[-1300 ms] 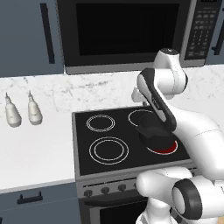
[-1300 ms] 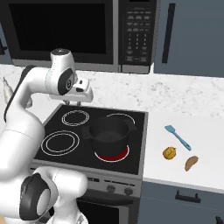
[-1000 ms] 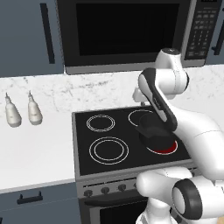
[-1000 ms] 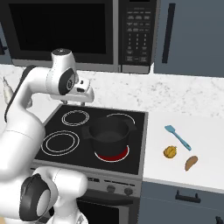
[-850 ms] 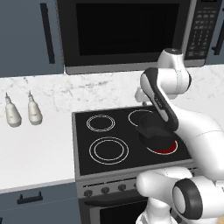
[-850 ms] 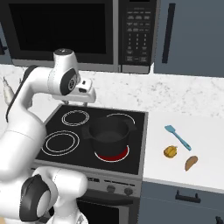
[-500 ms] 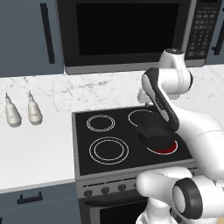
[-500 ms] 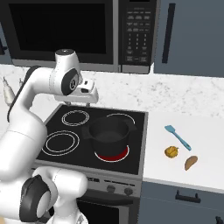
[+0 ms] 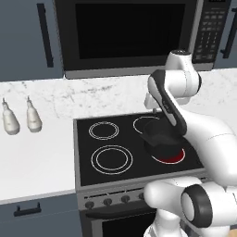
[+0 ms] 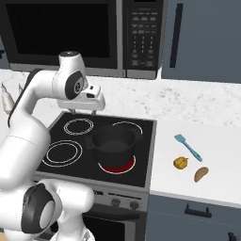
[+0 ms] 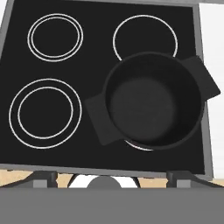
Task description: Put the sweet potato and squash in the pot. Retrieve the spatula and lightly stir the vegetables in the pot.
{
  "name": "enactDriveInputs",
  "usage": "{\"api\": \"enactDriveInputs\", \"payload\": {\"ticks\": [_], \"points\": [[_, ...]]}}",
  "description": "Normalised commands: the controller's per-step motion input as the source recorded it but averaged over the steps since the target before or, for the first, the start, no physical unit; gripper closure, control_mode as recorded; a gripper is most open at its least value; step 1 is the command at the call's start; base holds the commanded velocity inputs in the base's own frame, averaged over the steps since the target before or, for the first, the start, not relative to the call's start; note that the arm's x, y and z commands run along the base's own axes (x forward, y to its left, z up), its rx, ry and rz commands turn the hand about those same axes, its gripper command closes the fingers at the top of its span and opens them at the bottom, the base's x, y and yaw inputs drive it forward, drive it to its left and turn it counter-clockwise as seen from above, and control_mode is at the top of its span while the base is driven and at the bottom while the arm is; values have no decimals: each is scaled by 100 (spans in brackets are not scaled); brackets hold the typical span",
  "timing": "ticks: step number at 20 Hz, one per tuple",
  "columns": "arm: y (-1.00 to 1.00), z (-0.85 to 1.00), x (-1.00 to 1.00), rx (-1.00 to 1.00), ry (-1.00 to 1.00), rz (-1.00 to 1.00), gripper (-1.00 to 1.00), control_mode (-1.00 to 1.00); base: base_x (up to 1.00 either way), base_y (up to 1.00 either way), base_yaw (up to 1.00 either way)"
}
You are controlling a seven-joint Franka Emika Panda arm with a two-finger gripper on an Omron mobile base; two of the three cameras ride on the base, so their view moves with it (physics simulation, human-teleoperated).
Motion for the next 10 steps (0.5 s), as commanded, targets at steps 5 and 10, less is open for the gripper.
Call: {"api": "enactDriveInputs", "payload": {"ticks": [5, 10], "points": [[0, 0, 0, 0, 0, 0, -100, 100, -24, -77, 0], [0, 0, 0, 0, 0, 0, -100, 100, -3, -51, 0]]}}
